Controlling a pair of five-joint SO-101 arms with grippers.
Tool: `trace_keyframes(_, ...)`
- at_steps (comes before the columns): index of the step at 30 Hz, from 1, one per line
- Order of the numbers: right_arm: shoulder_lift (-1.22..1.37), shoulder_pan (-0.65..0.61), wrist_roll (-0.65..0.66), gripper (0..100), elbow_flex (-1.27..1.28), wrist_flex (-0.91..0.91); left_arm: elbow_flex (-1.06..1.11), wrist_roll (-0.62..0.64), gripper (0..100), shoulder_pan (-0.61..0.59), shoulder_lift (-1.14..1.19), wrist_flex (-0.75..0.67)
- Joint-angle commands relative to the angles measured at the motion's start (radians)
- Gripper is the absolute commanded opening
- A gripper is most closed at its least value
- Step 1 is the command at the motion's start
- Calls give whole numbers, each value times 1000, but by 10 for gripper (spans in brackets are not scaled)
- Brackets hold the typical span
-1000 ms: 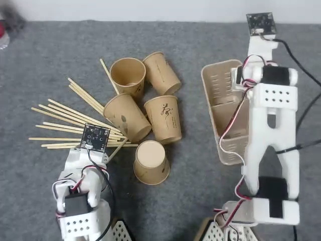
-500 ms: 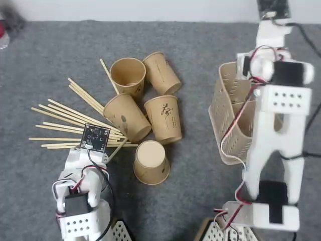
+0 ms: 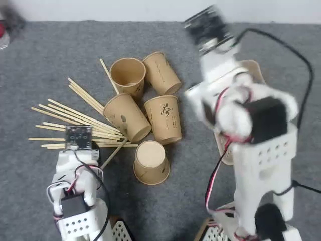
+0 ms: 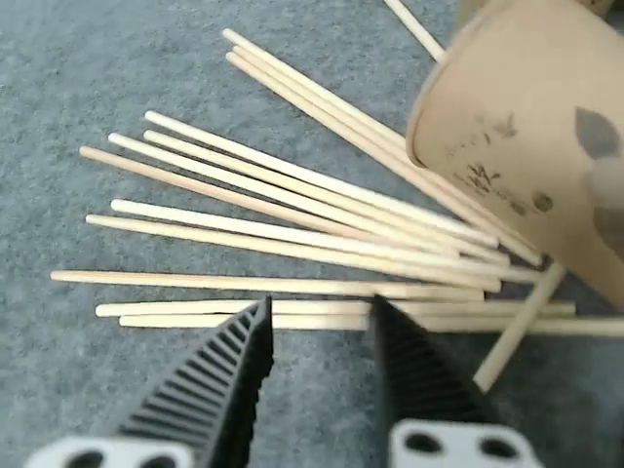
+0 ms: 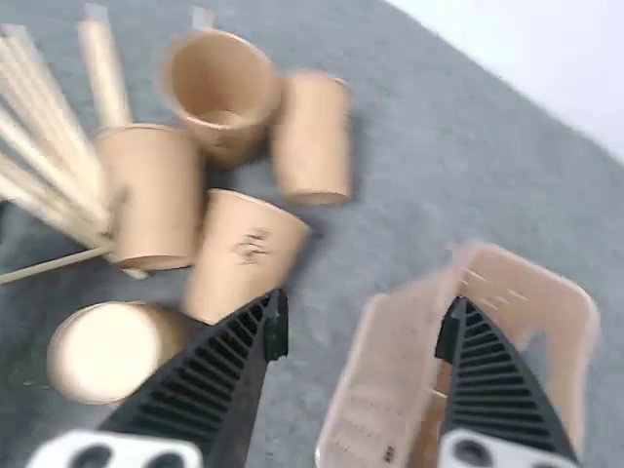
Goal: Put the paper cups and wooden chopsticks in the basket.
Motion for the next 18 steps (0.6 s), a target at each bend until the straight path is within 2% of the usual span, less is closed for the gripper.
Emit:
trace_keyframes(1, -5, -68, 38, 247, -26, 16, -12, 35, 197, -11, -14, -18)
trace_keyframes(7, 174, -189, 265, 246, -28, -5, -12, 41, 196, -12, -14, -21)
trace_keyframes(12, 375, -263, 282, 245, -32, -237, -12, 43, 196, -23, -14, -21)
trace_keyframes(15, 512, -260, 284, 245, -34, -412, -13, 57, 198, -89, -14, -52)
trace_keyframes(18, 631, -255, 285, 245, -35, -568, -12, 127, 199, -158, -14, -86)
